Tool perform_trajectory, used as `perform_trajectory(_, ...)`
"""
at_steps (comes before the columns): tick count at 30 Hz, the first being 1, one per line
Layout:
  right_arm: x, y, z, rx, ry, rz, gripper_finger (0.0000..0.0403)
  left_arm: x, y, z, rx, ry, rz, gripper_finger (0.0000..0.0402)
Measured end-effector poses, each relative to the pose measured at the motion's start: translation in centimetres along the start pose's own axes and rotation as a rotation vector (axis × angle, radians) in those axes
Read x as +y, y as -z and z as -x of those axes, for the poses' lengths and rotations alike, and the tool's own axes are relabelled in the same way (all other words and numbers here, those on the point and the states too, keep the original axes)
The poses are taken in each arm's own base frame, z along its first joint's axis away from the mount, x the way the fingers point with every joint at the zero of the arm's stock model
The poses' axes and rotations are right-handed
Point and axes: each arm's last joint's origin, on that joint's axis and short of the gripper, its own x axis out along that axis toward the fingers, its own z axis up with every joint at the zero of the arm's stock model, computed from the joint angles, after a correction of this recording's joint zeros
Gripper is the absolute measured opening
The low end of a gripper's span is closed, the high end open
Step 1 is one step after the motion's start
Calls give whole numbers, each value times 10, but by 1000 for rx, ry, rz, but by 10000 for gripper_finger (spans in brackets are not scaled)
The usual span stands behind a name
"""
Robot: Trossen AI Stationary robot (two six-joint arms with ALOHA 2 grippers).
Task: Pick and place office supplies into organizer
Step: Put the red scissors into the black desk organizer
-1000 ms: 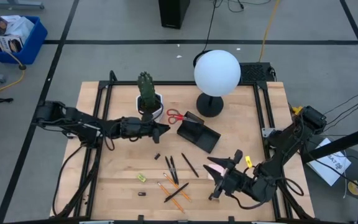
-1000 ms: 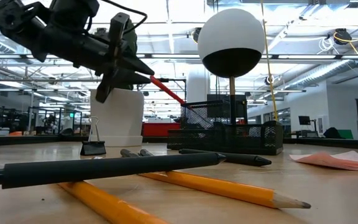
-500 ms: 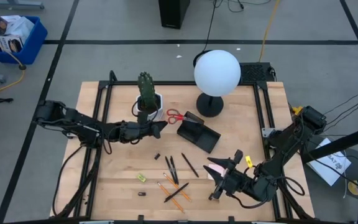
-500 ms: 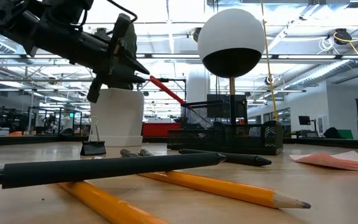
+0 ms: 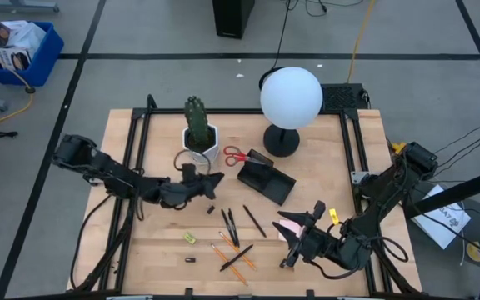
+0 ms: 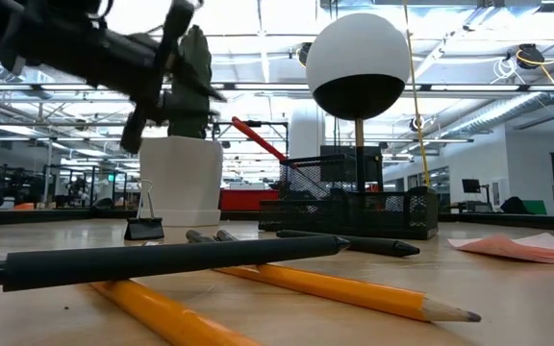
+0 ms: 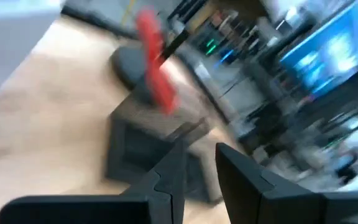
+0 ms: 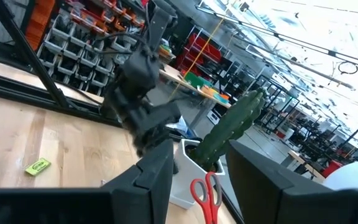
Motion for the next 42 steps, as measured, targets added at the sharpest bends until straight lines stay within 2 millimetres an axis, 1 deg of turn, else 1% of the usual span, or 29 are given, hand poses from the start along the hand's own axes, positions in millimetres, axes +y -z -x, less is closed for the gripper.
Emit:
perform_trajectory(1,0,0,0,-7,-12,-4,144,-2,4,-3,-3,-12,-23,93)
perform_trajectory(3,1,-1,2,-15,-23,-8,144,-11,8,-13,-21,-6,-13,93)
perform_trajectory(7,2,-2,5,-29,-48,-9,144,-13,17,-28,-28,-44,-60,93)
perform_trajectory(10,3,-3,8,-36,-57,0,144,-15,16,-30,-54,-53,-72,93)
perform_trajectory(13,4,-4,13,-46,-68,12,144,-10,17,-29,-97,-97,-81,93)
perform_trajectory(16,4,-6,17,-59,-77,15,144,-10,12,-27,-145,-117,-71,93)
perform_trajectory(21,4,-9,23,-75,-87,16,144,-8,8,-32,-163,-135,-66,93)
perform_trajectory(31,4,-9,23,-77,-87,17,144,0,-3,-43,-178,-162,-72,93)
perform_trajectory(38,4,-9,23,-77,-87,17,144,3,-9,-50,-121,-128,-74,93)
perform_trajectory(42,4,-9,22,-76,-85,17,144,-4,-13,-51,-112,-41,-86,93)
